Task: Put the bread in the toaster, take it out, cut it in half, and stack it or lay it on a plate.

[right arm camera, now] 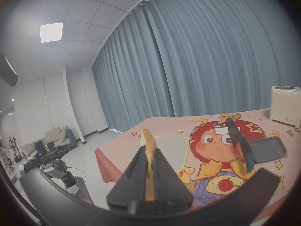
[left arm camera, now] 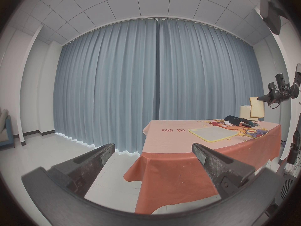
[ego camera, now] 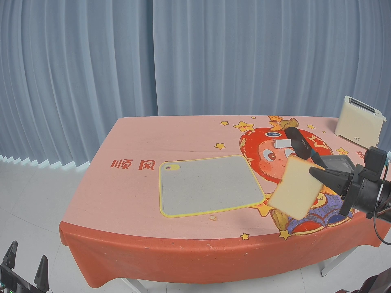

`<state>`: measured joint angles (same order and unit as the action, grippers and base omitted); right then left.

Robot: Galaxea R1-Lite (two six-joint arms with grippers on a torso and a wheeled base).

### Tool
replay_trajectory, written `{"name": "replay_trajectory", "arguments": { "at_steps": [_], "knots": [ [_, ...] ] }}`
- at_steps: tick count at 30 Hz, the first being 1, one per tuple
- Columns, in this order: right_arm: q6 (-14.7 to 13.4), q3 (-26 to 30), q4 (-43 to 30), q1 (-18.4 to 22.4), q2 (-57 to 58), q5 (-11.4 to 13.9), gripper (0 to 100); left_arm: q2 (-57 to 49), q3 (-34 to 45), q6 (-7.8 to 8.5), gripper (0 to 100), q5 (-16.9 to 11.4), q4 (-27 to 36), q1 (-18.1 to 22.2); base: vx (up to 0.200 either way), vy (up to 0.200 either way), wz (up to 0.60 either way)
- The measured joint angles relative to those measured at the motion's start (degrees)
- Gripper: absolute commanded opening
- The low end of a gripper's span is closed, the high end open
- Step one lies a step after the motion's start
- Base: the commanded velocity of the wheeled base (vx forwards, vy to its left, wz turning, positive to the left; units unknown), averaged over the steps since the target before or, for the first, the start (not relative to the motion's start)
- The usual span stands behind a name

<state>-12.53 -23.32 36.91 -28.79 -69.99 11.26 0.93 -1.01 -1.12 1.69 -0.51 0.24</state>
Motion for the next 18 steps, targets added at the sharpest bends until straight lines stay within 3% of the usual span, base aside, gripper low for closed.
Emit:
{"name": "replay_trajectory", "arguments": {
  "at_steps": [2, 6, 8, 14, 18],
  "knots": [
    [-0.4, -0.4, 0.0, -0.1, -1.0, 0.0, 0, 0.0, 0.0, 0.0, 100, 0.0, 0.0, 0.0, 0.0, 0.0, 0.0],
    [-2.8, -1.2, 0.0, -0.2, -2.5, 0.0, 0, 0.0, 0.0, 0.0, 100, 0.0, 0.0, 0.0, 0.2, 0.0, 0.0],
    [-5.5, -1.8, 0.1, -0.5, -3.2, 0.0, 0, 0.0, 0.0, 0.0, 100, 0.0, 0.0, 0.0, 0.2, 0.0, 0.0],
    [-14.7, -4.3, 0.1, -2.1, -6.3, -0.2, 0, 0.0, 0.0, 0.0, 100, 0.0, 0.0, 0.0, 0.0, 0.0, 0.0],
    [-17.8, -6.0, 0.1, -2.7, -9.1, -1.7, 0, 0.0, 0.0, 0.01, 100, 0.0, 0.0, 0.0, 0.0, 0.05, 0.0]
  ]
}}
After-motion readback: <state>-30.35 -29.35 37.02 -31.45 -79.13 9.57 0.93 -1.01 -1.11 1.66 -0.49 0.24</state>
